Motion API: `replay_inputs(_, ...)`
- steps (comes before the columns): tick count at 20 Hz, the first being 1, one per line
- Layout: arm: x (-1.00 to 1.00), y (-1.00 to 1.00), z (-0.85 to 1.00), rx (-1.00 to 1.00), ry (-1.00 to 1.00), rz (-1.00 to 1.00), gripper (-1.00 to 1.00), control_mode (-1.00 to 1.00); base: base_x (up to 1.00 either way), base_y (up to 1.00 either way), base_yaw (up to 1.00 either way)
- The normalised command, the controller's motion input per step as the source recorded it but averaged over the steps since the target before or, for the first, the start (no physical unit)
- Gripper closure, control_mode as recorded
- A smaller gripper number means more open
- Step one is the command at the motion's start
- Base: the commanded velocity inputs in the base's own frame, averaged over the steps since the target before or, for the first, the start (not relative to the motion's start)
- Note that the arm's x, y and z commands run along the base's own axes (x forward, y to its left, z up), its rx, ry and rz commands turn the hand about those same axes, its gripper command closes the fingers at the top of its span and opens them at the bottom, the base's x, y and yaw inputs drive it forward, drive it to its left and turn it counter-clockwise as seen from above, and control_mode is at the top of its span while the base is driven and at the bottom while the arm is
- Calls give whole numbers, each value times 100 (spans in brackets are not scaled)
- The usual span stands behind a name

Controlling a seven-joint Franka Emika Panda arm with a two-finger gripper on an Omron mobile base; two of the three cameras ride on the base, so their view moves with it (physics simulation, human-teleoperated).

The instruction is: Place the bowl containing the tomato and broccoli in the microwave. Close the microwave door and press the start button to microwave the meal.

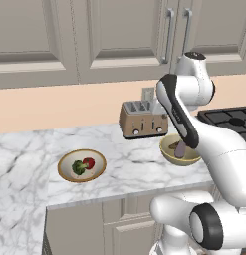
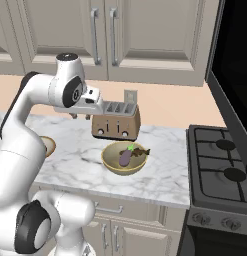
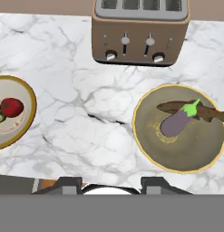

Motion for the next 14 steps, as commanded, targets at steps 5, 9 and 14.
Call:
replay_inputs(5, -1, 2, -29, 0, 0, 0, -100, -100, 0, 0, 0)
replay_inputs(9, -15, 13, -42, 2, -4, -2, -100, -100, 0, 0, 0)
replay_inputs(14, -13, 32, -25, 8, -1, -5, -100, -100, 0, 0, 0)
